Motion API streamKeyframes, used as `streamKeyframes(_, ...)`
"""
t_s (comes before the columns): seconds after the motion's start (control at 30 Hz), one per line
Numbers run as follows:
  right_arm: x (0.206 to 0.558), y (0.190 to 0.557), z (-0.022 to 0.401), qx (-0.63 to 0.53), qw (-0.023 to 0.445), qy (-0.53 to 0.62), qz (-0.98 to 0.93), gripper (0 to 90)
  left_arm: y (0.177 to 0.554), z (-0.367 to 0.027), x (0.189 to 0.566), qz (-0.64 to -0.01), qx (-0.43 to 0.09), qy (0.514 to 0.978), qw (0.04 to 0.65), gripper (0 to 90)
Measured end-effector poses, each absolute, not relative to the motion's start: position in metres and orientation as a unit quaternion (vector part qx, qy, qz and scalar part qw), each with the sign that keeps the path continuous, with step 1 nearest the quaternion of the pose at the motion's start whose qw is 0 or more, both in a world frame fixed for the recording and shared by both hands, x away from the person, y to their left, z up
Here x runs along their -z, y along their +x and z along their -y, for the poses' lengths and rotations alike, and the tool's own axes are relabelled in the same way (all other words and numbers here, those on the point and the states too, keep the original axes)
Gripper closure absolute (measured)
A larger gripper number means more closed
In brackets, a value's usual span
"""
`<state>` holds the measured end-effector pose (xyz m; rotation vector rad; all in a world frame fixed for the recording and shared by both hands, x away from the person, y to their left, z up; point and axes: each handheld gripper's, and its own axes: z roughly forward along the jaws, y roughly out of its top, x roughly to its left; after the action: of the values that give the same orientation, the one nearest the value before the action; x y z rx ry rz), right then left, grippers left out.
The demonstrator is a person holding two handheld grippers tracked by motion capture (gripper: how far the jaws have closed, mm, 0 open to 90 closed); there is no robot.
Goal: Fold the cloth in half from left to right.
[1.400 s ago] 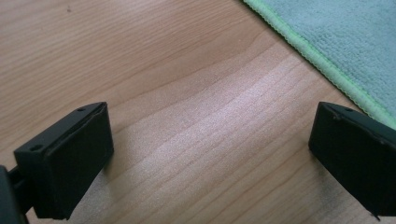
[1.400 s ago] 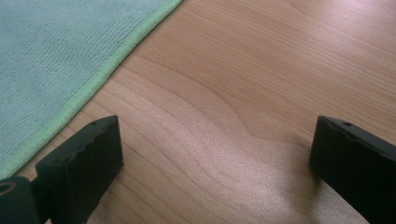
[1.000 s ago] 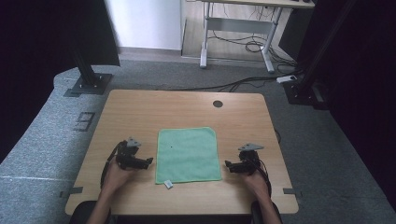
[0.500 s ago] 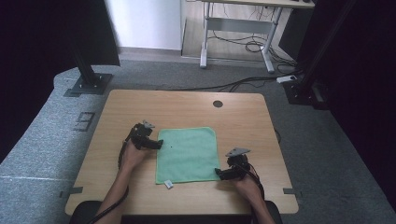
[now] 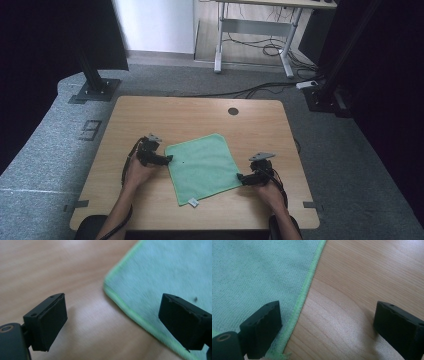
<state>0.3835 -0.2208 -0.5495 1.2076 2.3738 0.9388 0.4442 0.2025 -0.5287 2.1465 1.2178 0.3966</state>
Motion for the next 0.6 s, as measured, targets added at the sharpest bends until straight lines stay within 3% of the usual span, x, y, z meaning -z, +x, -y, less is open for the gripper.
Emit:
streamKeyframes(0.2, 0.550, 0.383, 0.221, -0.329, 0.158, 0.420, -0.831, 8.2, 0.461, -0.210, 0.520, -0.462, -0.162, 0.805, 0.335, 32.0)
streamKeyframes(0.33, 0.550, 0.383, 0.221, -0.329, 0.157, 0.419, -0.831, 8.4, 0.465, -0.206, 0.522, -0.453, -0.166, 0.814, 0.323, 42.0)
streamKeyframes(0.6, 0.550, 0.383, 0.221, -0.330, 0.158, 0.419, -0.831, 8.5, 0.467, -0.204, 0.530, -0.450, -0.163, 0.819, 0.318, 44.5)
